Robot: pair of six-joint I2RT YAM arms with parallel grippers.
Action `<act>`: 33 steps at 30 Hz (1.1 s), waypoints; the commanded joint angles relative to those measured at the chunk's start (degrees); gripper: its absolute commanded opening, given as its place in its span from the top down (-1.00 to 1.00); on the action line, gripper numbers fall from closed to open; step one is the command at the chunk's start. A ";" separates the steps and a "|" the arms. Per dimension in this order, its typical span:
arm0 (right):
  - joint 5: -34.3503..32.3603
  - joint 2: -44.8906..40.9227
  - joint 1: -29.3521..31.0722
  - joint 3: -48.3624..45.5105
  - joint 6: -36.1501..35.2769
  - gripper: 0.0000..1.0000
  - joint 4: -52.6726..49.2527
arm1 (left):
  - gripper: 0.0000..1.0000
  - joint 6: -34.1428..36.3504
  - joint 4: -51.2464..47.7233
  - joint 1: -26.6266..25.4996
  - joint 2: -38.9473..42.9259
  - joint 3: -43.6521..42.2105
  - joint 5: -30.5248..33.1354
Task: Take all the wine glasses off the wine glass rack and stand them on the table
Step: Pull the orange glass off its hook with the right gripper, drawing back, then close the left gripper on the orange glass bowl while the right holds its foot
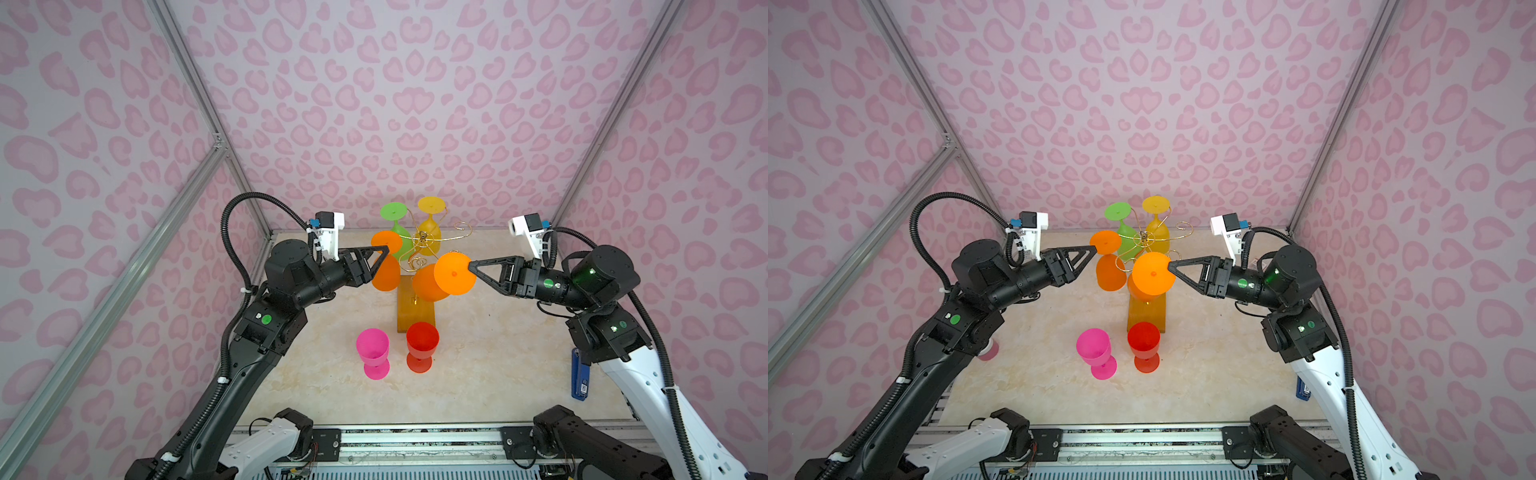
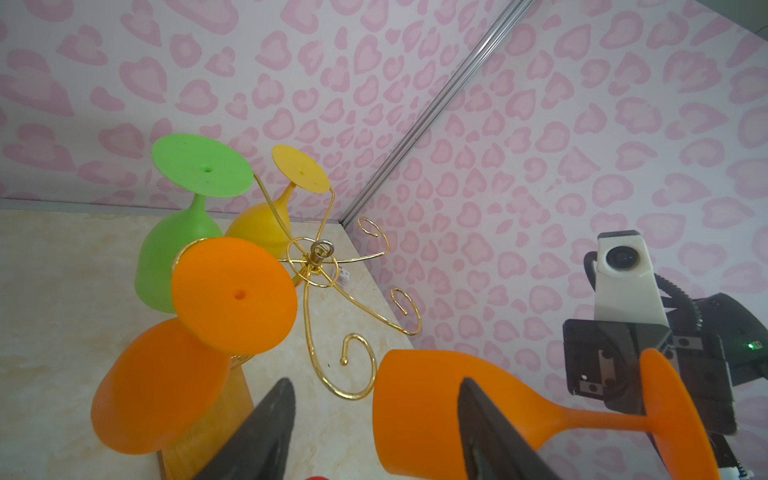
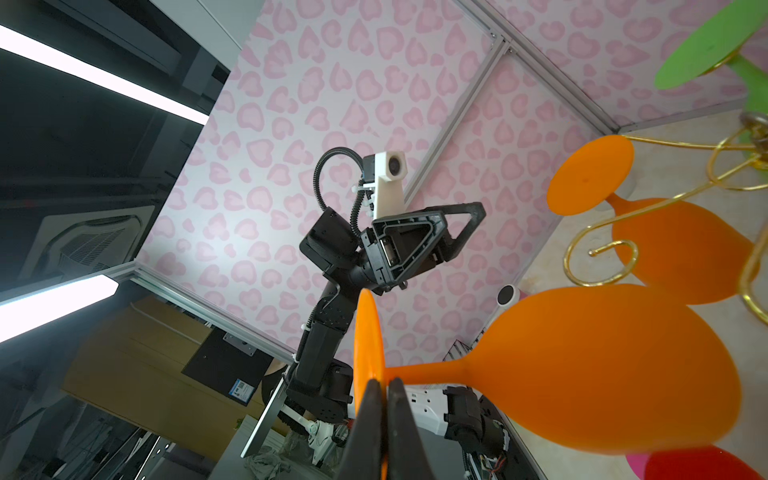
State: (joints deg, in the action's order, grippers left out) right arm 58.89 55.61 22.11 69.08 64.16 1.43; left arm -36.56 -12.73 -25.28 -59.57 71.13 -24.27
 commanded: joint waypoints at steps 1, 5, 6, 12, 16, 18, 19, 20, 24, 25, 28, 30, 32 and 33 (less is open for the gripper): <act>1.48 1.34 -0.05 1.88 3.27 1.00 10.16 | -0.29 0.76 5.08 0.75 -0.19 -0.54 -1.94; 1.75 3.38 -0.05 3.90 4.66 1.00 15.49 | -0.29 -0.76 9.35 2.43 -0.37 -2.34 -4.56; 1.78 3.97 -0.05 3.96 5.66 1.00 17.61 | -0.29 -1.85 11.32 2.96 -0.37 -3.10 -5.57; 1.62 7.58 -0.24 4.13 9.81 1.00 27.85 | -0.31 -5.66 19.83 4.15 -1.00 -5.73 -11.23; 1.15 9.86 -0.81 3.96 12.56 1.00 34.79 | -0.34 -8.94 29.12 4.53 -0.47 -8.45 -15.74; 0.97 11.26 -1.18 3.81 15.77 1.00 39.81 | -0.33 -10.60 33.19 5.15 -0.22 -9.76 -17.32; 1.12 12.05 -1.45 3.89 17.70 1.00 42.71 | -0.33 -11.66 35.34 5.47 -0.19 -10.37 -18.28; 0.97 12.67 -1.59 3.89 19.26 1.00 44.84 | -0.33 -12.33 37.00 5.86 -0.28 -10.78 -19.03; 0.54 15.12 -1.64 4.06 24.37 1.00 51.68 | -0.33 -13.71 42.32 6.12 -0.46 -11.72 -20.66; 0.41 15.62 -1.63 4.05 25.56 1.00 53.09 | -0.33 -13.56 43.05 6.18 -0.67 -11.82 -20.65; 0.09 16.64 -1.63 3.89 28.19 1.00 56.09 | -0.34 -13.37 44.91 6.22 -1.53 -11.97 -20.37; -0.09 17.06 -1.63 3.66 29.28 1.00 57.50 | -0.35 -13.83 46.82 6.36 -2.48 -12.07 -20.46; -0.52 17.48 -1.63 3.55 30.15 1.00 58.77 | -0.35 -15.34 49.70 6.28 -3.67 -12.20 -21.25; -0.72 17.67 -1.55 3.43 30.68 1.00 59.52 | -0.35 -16.15 51.20 6.26 -4.28 -12.18 -21.58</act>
State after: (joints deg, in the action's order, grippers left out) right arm 59.09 72.88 20.47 72.82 91.79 54.83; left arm -50.61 31.16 -19.07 -62.83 59.11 -44.29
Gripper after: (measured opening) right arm 0.049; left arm 0.676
